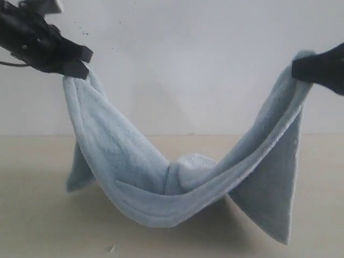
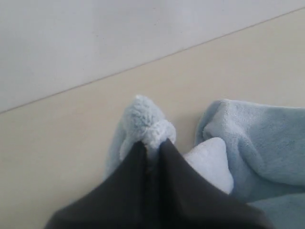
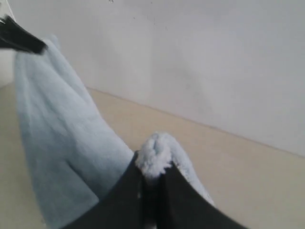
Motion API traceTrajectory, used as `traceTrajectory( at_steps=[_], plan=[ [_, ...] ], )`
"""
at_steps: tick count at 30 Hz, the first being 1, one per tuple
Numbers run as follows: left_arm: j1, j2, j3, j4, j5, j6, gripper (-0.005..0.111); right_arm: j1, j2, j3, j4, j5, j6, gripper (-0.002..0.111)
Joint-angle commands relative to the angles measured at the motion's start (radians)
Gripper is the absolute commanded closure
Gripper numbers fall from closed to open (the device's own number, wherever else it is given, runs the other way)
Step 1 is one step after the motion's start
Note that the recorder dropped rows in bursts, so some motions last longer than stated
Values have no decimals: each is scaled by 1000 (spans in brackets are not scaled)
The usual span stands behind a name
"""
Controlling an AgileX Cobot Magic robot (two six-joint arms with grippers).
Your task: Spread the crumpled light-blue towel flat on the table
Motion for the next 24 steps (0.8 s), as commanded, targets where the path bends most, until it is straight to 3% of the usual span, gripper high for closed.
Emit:
traceTrajectory(
  at_steps=[1,6,9,13,16,17,19,20,24],
  plan=[
    [40,-202,117,69,92,-76,103,0,-7,121,5,151,-107,105],
    [55,-419,279,193,92,-158,103,0,-31,270,5,406,-169,105],
    [55,-608,449,295,92,-210,103,0,-170,355,5,591,-127,106],
    [55,-813,622,347,92,-251,103,28,-324,380,5,634,-70,106],
    [53,-953,690,423,114,-306,103,38,-365,380,5,822,-110,106],
    [53,-989,706,454,114,-322,103,38,-367,380,6,883,-162,106],
    [53,-1054,746,478,114,-349,103,89,-350,380,258,1126,-446,106],
    [49,-1077,778,469,111,-351,103,142,-337,380,454,1254,-737,106],
    [39,-1115,871,419,105,-338,103,259,-361,378,866,1354,-1163,106]
  ],
)
